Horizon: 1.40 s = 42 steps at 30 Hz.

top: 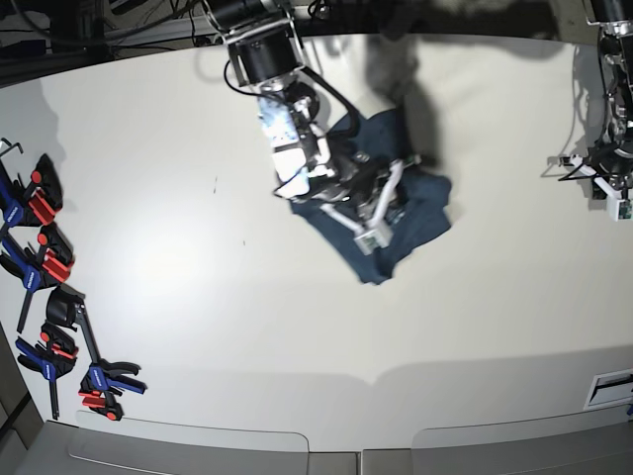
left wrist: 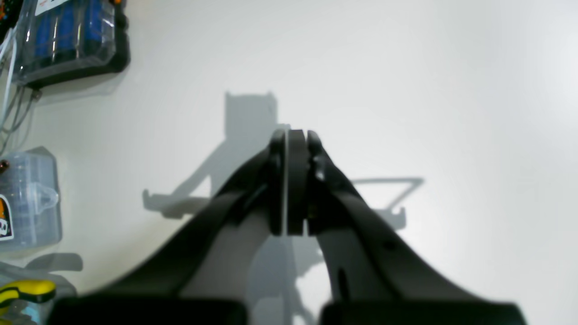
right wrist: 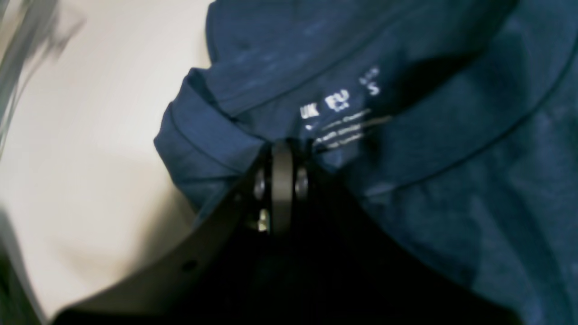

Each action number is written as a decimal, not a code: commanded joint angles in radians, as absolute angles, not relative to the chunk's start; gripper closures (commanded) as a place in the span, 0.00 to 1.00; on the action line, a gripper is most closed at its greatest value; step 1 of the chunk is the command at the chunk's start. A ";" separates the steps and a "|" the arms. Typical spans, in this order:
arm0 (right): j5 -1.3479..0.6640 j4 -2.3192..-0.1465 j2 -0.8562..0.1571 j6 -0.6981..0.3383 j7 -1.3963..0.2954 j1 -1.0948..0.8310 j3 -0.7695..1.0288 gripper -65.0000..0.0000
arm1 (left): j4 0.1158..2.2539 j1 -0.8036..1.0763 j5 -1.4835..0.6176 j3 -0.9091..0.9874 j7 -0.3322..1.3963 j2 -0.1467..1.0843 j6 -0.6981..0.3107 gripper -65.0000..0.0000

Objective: Fold the T-shirt properly
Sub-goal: 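Drag the folded shirt with the right gripper toward the clamps and release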

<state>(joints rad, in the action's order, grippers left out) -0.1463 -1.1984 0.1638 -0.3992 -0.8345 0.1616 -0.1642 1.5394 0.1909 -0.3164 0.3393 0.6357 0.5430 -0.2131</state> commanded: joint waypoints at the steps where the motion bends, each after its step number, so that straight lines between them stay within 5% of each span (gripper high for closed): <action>1: -0.101 -1.204 0.157 -0.375 -0.864 0.172 -0.112 1.00 | 1.551 0.183 -0.319 0.346 0.619 0.562 -0.208 1.00; 23: -0.185 -1.204 -0.245 -0.383 -0.917 0.168 0.464 1.00 | 1.551 0.183 -0.323 0.346 0.616 0.562 -0.208 1.00; 42: -0.363 -1.253 -0.299 -0.502 -0.971 0.229 0.510 1.00 | 1.551 0.182 -0.326 0.346 0.611 0.563 -0.208 1.00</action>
<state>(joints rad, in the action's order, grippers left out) -0.3443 -1.2274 -0.2810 -0.4942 -0.9962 0.1997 0.5083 1.5379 0.1905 -0.3180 0.3393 0.6323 0.5430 -0.2131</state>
